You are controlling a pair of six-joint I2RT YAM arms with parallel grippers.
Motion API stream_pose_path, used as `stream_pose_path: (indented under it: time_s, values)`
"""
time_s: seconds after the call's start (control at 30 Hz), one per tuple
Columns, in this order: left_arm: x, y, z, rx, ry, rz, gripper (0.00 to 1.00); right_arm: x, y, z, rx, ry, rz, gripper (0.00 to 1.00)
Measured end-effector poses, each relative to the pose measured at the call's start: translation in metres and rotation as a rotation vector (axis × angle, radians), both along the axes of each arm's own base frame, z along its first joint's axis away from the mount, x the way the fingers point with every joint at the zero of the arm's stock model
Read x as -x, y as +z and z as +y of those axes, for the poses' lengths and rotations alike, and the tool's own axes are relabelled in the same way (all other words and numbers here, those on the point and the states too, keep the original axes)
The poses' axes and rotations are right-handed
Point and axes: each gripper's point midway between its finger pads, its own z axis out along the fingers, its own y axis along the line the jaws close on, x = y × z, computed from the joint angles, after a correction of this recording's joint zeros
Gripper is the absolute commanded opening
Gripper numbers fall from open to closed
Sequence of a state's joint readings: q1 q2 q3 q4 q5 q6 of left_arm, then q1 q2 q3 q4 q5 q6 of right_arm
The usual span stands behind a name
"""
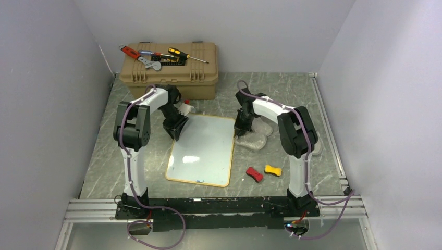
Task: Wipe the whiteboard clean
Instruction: Move the whiteboard to the center of the board, then erase the whiteboard at the center of the board.
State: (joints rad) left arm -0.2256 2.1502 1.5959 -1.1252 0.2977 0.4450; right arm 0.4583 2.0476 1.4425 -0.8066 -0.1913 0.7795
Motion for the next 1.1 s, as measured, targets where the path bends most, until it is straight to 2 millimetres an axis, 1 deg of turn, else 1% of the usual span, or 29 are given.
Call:
stream_pose_path:
  time_s: [0.1, 0.13, 0.23, 0.3, 0.33, 0.4, 0.47, 0.53, 0.6, 0.67, 0.73, 0.77, 0.9, 0.97, 1.0, 1.03, 1.1]
  values:
    - [-0.008, 0.0, 0.001, -0.003, 0.012, -0.026, 0.38, -0.032, 0.004, 0.005, -0.012, -0.016, -0.096, 0.0]
    - [-0.01, 0.001, 0.001, -0.002, 0.018, -0.032, 0.38, -0.039, 0.004, 0.004, -0.008, -0.02, -0.119, 0.0]
    - [-0.013, 0.002, 0.0, 0.018, 0.038, -0.048, 0.37, -0.048, 0.006, 0.003, 0.005, -0.024, -0.172, 0.0]
    - [-0.013, 0.003, 0.001, 0.048, 0.054, -0.067, 0.35, -0.048, 0.009, 0.002, 0.003, -0.026, -0.211, 0.0]
    - [-0.013, 0.003, 0.001, 0.064, 0.062, -0.076, 0.35, -0.043, 0.012, 0.0, 0.001, -0.025, -0.231, 0.0]
    - [-0.014, 0.003, 0.002, 0.097, 0.08, -0.095, 0.34, -0.028, 0.023, 0.001, -0.003, -0.007, -0.26, 0.0]
    - [-0.014, 0.003, 0.003, 0.123, 0.093, -0.108, 0.33, -0.01, 0.04, 0.007, -0.008, 0.029, -0.296, 0.0]
    - [-0.015, 0.003, 0.003, 0.141, 0.1, -0.118, 0.32, 0.008, 0.064, 0.026, -0.05, 0.094, -0.348, 0.0]
    - [-0.015, 0.003, 0.002, 0.15, 0.103, -0.123, 0.32, 0.026, 0.08, 0.046, -0.104, 0.156, -0.375, 0.0]
    - [-0.016, 0.003, 0.001, 0.161, 0.104, -0.127, 0.3, 0.05, 0.088, 0.068, -0.168, 0.23, -0.374, 0.0]
    - [-0.018, 0.003, -0.001, 0.171, 0.102, -0.135, 0.27, 0.072, 0.082, 0.083, -0.22, 0.287, -0.341, 0.0]
    - [-0.018, 0.003, -0.002, 0.174, 0.102, -0.138, 0.25, 0.083, 0.075, 0.086, -0.233, 0.311, -0.313, 0.0]
    - [-0.021, 0.001, -0.004, 0.174, 0.097, -0.154, 0.1, 0.124, 0.034, 0.09, -0.225, 0.389, -0.169, 0.0]
    - [-0.021, 0.001, -0.004, 0.169, 0.1, -0.157, 0.03, 0.142, 0.014, 0.09, -0.212, 0.42, -0.103, 0.0]
    - [-0.02, 0.001, -0.004, 0.164, 0.106, -0.156, 0.01, 0.148, 0.008, 0.089, -0.211, 0.429, -0.081, 0.0]
    - [-0.02, 0.001, -0.004, 0.161, 0.11, -0.156, 0.0, 0.156, 0.005, 0.092, -0.231, 0.444, -0.057, 0.0]
    - [-0.021, 0.002, -0.002, 0.15, 0.114, -0.16, 0.0, 0.161, 0.006, 0.097, -0.256, 0.465, -0.05, 0.0]
